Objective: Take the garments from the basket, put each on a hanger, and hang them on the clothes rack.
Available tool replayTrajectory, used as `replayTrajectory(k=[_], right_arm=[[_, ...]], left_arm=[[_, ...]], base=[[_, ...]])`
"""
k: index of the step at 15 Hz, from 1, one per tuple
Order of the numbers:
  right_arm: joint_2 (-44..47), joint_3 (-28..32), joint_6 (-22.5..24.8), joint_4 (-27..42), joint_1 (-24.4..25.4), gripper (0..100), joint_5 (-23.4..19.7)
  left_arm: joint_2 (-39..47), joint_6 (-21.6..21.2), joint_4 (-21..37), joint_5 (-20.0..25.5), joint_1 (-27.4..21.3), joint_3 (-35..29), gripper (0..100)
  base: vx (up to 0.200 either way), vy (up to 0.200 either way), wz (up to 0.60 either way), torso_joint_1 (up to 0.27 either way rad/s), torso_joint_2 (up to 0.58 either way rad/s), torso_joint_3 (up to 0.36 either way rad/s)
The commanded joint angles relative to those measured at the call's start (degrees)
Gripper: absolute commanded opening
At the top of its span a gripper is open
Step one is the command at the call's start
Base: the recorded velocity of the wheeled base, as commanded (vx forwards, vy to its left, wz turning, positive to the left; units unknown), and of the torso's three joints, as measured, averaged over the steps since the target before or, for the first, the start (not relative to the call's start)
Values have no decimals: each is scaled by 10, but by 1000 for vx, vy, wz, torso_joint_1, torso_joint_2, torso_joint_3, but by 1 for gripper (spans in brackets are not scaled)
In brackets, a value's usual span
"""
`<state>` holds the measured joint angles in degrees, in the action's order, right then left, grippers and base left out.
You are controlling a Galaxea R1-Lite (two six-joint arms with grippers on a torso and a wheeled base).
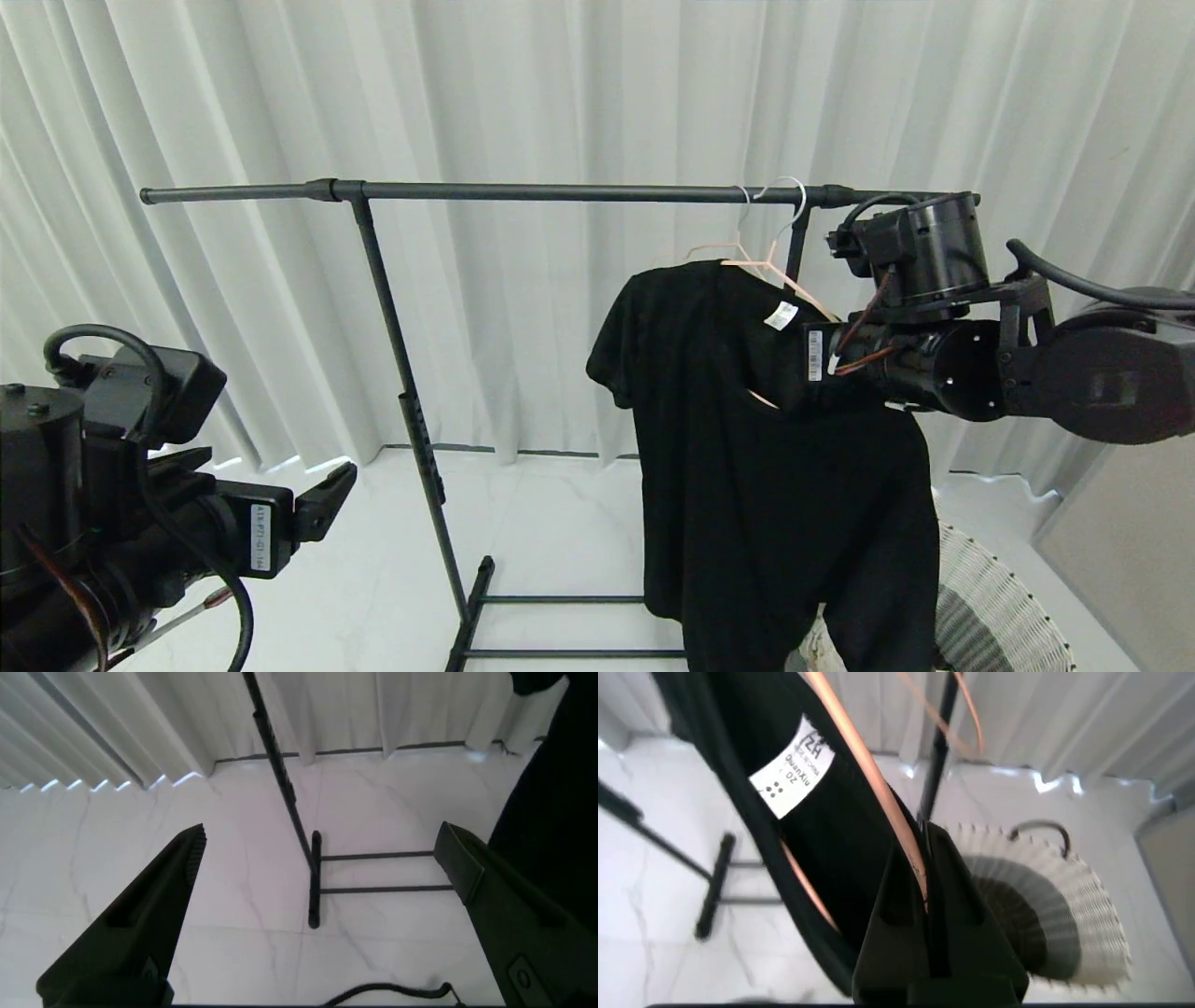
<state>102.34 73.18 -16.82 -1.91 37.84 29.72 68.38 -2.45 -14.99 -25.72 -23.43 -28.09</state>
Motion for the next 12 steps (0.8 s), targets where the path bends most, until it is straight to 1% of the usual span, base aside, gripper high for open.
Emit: replayTrajectory(k=[1,4,7,10,12], right_arm=[[10,18,1,2,9,0,0],[11,22,7,2,15,0,2],[11,31,23,3,32,0,10],[21,62,53,11,40,0,10],[36,93,62,26,40,0,10]], left_arm=[[1,0,0,0,0,0,100],[0,0,0,0,0,0,100],[-1,1,0,-1,0,1,100],[-2,1,1,-1,0,1,100],[-3,1,1,-1,0,1,100]], base=[[200,0,0,2,7,-2],[200,0,0,9,5,2],[200,0,0,4,2,1],[200,0,0,4,4,-1],[200,0,0,2,2,2]])
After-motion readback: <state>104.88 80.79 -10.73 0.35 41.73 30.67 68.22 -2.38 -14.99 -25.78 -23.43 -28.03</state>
